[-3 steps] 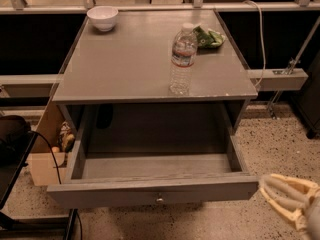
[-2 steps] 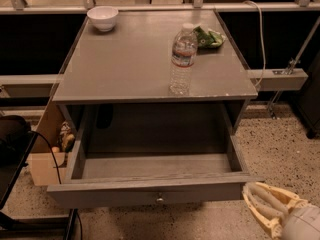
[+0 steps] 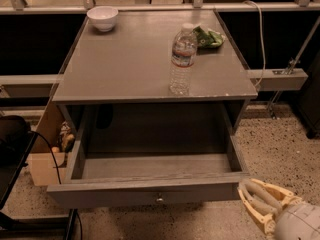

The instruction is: Close top drawer

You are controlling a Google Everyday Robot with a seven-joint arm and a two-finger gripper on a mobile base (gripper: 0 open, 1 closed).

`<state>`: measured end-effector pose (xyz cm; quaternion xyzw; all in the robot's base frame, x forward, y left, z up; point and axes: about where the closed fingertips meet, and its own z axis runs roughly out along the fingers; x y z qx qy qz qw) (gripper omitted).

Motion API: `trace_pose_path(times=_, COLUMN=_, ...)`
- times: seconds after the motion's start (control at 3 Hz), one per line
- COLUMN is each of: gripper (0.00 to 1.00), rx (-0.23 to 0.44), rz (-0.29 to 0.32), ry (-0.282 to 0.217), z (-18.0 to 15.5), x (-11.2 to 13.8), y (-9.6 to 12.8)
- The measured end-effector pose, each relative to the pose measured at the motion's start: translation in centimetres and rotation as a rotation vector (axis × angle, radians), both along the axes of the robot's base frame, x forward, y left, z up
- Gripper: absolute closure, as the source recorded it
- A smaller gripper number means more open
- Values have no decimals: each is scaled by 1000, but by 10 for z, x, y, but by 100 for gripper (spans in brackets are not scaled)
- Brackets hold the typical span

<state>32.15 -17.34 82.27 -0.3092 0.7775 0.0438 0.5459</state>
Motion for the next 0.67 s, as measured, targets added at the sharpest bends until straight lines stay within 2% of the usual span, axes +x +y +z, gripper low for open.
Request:
trace_pose_path(times=0.33, gripper=100, rx=18, rz=-34, ry=7, z=-15, x=-2, y=-6)
trace_pose_path(times=0.67, gripper=100, rx=68, rz=-84, ry=2, z=-39, x=-4, y=-18)
